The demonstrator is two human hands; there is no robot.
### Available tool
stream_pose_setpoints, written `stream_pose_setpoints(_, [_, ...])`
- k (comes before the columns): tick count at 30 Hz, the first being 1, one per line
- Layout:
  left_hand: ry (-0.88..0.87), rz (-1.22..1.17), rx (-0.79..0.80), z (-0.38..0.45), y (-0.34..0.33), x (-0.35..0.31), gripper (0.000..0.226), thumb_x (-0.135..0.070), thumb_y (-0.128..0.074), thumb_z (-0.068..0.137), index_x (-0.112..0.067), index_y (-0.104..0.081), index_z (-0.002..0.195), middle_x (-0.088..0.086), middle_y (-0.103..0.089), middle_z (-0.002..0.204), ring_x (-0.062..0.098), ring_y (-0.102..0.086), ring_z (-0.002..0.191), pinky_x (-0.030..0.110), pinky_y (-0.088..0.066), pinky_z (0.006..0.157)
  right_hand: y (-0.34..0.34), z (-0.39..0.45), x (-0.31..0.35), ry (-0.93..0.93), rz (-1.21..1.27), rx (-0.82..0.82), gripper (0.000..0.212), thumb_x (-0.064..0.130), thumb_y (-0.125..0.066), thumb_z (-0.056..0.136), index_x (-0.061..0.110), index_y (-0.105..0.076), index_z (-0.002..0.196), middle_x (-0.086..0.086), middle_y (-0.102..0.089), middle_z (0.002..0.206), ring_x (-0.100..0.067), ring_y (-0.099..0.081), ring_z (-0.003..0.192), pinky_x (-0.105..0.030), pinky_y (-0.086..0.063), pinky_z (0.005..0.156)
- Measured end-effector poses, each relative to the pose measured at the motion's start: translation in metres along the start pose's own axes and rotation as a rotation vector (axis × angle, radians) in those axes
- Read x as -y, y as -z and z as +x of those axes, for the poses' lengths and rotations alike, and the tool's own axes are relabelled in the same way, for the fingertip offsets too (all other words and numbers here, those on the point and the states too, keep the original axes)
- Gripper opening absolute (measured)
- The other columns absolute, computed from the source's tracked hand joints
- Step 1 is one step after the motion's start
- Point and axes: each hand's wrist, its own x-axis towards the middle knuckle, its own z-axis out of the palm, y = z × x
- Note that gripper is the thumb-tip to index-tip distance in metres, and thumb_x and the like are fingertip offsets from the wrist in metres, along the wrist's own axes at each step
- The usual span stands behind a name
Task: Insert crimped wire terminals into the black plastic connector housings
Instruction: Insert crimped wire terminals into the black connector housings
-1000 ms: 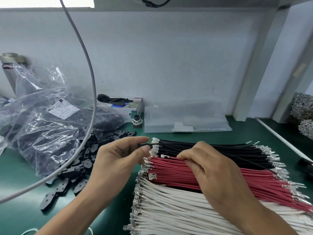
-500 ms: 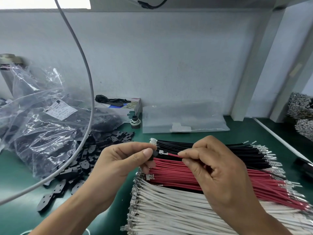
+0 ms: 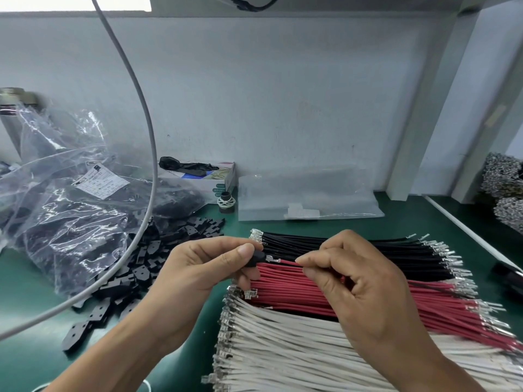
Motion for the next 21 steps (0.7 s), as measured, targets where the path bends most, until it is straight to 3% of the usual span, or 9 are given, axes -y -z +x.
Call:
stream_pose_setpoints(3, [-0.002, 0.006, 0.020, 0.000, -0.001, 0.000, 0.029, -0.023, -0.084, 0.079, -0.001, -0.080, 0.097, 0.019, -0.072, 0.076, 0.023, -0.063, 0.066, 0.023, -0.055, 0.069, 0.001, 0.000, 0.001, 0.002, -0.010, 0.002, 0.016, 0.035, -0.063, 0.089, 0.032, -0.078, 0.094, 0.013, -0.060, 0.089, -0.007, -0.062, 0.085, -0.009, -0.043, 0.070])
stream_pose_setpoints(6, [-0.005, 0.008, 0.020, 0.000, 0.000, 0.000, 0.036, -0.030, -0.085, 0.079, -0.001, -0.080, 0.099, 0.020, -0.072, 0.077, 0.023, -0.063, 0.067, 0.022, -0.055, 0.070, 0.001, 0.001, 0.000, 0.049, -0.071, -0.006, 0.014, 0.033, -0.065, 0.095, 0.029, -0.078, 0.095, 0.014, -0.058, 0.086, -0.008, -0.060, 0.080, -0.011, -0.043, 0.068])
stream_pose_setpoints(11, [-0.017, 0.036, 0.017, 0.001, 0.002, 0.001, 0.042, -0.036, -0.082, 0.074, -0.003, -0.080, 0.099, 0.022, -0.073, 0.080, 0.025, -0.064, 0.067, 0.023, -0.056, 0.070, 0.003, 0.002, 0.000, 0.252, -0.316, -0.027, 0.008, 0.015, -0.075, 0.091, 0.018, -0.080, 0.097, 0.008, -0.056, 0.081, -0.011, -0.053, 0.070, -0.030, -0.049, 0.052])
stream_pose_setpoints(17, [-0.042, 0.046, 0.018, -0.002, -0.006, 0.001, 0.026, -0.022, -0.082, 0.076, -0.004, -0.082, 0.095, 0.021, -0.073, 0.075, 0.022, -0.065, 0.064, 0.023, -0.055, 0.065, 0.001, 0.002, 0.003, 0.184, -0.214, 0.018, 0.020, 0.033, -0.057, 0.097, 0.025, -0.075, 0.098, 0.016, -0.054, 0.088, -0.004, -0.055, 0.074, -0.022, -0.049, 0.061])
stream_pose_setpoints(21, [-0.048, 0.035, -0.009, -0.004, -0.011, 0.004, 0.030, -0.027, -0.077, 0.075, -0.004, -0.082, 0.094, 0.020, -0.073, 0.075, 0.022, -0.064, 0.063, 0.024, -0.056, 0.064, -0.008, 0.001, 0.007, 0.244, -0.297, -0.011, 0.016, 0.021, -0.060, 0.098, 0.015, -0.074, 0.101, 0.007, -0.055, 0.087, -0.011, -0.055, 0.073, -0.031, -0.051, 0.057])
